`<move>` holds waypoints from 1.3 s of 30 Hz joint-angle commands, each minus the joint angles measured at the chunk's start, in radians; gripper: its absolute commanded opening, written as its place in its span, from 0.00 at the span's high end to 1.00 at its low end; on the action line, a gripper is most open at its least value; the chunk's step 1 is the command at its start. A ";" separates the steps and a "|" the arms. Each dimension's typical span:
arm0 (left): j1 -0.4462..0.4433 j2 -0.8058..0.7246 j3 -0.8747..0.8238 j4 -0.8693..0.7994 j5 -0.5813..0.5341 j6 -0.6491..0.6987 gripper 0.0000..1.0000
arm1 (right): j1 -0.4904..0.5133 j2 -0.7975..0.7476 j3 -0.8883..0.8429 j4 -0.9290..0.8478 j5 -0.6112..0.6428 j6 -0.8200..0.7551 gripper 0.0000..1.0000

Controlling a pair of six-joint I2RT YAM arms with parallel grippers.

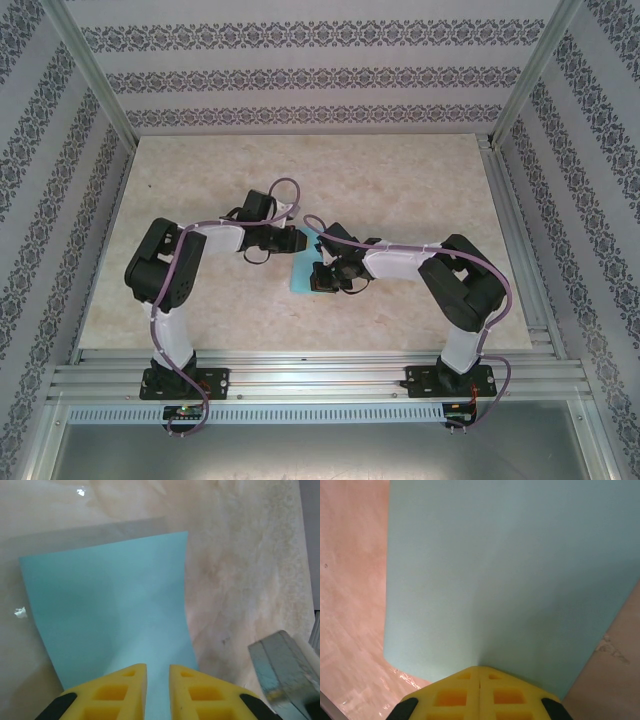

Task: Fold a paper plane with a square sheet of paper (fold left side to right side)
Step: First fold the square sheet of paper in half at the center of the table.

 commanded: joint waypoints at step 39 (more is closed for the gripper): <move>0.062 0.293 0.414 -0.195 -0.279 0.182 0.81 | 0.021 0.089 -0.058 -0.214 0.095 -0.039 0.99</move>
